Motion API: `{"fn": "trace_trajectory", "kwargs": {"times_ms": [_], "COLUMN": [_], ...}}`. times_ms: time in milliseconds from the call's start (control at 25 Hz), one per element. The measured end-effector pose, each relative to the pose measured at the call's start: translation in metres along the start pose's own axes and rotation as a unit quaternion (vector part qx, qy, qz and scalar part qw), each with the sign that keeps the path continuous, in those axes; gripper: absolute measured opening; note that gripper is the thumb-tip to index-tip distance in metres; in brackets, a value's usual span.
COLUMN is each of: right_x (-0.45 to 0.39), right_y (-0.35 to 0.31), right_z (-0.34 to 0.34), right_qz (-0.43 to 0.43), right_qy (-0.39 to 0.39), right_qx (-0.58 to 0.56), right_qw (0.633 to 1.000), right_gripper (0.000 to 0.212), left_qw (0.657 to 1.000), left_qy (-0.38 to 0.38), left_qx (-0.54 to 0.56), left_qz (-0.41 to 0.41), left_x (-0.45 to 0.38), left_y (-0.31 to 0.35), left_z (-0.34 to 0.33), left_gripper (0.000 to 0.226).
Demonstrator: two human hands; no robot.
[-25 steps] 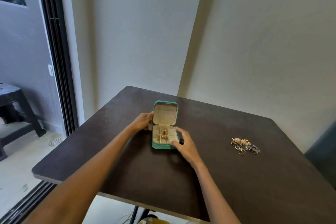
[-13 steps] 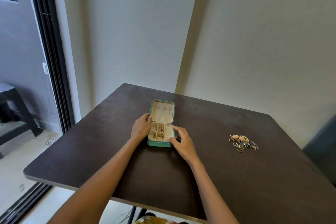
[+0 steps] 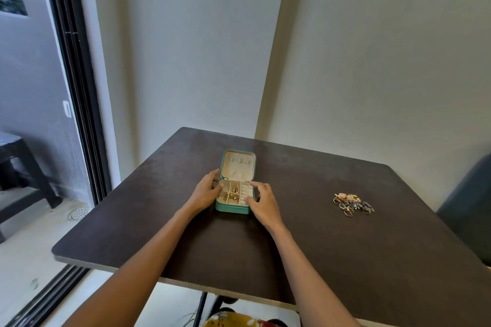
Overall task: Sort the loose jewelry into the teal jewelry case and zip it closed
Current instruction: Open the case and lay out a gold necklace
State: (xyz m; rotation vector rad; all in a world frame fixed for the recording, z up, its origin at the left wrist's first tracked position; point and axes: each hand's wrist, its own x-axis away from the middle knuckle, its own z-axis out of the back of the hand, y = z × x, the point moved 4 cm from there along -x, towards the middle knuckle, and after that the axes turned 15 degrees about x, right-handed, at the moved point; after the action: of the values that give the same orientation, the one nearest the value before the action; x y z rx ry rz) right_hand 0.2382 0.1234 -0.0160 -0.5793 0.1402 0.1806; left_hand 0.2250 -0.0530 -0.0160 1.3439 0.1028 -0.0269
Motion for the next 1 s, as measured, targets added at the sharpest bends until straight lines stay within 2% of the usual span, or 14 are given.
{"fn": "trace_trajectory", "kwargs": {"times_ms": [120, 240, 440, 600, 760, 1000], "right_x": [0.000, -0.002, -0.011, -0.022, -0.037, -0.049], "right_y": [-0.006, -0.010, -0.024, -0.026, -0.022, -0.012], "right_z": [0.000, 0.002, 0.005, 0.001, -0.006, -0.005], "right_qz": [0.000, 0.001, 0.008, 0.016, 0.003, -0.016], "right_qy": [0.005, 0.019, 0.059, 0.044, 0.018, -0.030], "right_qx": [0.018, 0.061, 0.079, 0.104, 0.102, 0.052], "right_qw": [1.000, 0.998, 0.995, 0.993, 0.995, 0.998], "right_gripper": [0.037, 0.034, 0.029, 0.023, 0.021, 0.016], "left_qw": [1.000, 0.997, 0.976, 0.957, 0.940, 0.940], "left_qy": [0.002, 0.001, 0.014, -0.038, -0.046, -0.040], "left_qx": [-0.028, -0.077, -0.182, -0.264, -0.326, -0.330], "left_qz": [-0.008, -0.029, -0.119, -0.110, -0.091, -0.076], "left_x": [0.003, 0.006, 0.004, -0.008, -0.019, -0.022], "left_y": [0.000, 0.004, 0.022, 0.027, 0.028, 0.029], "left_z": [0.000, 0.003, 0.002, -0.005, -0.013, -0.019], "left_gripper": [0.045, 0.046, 0.030, 0.025, 0.026, 0.021]}}
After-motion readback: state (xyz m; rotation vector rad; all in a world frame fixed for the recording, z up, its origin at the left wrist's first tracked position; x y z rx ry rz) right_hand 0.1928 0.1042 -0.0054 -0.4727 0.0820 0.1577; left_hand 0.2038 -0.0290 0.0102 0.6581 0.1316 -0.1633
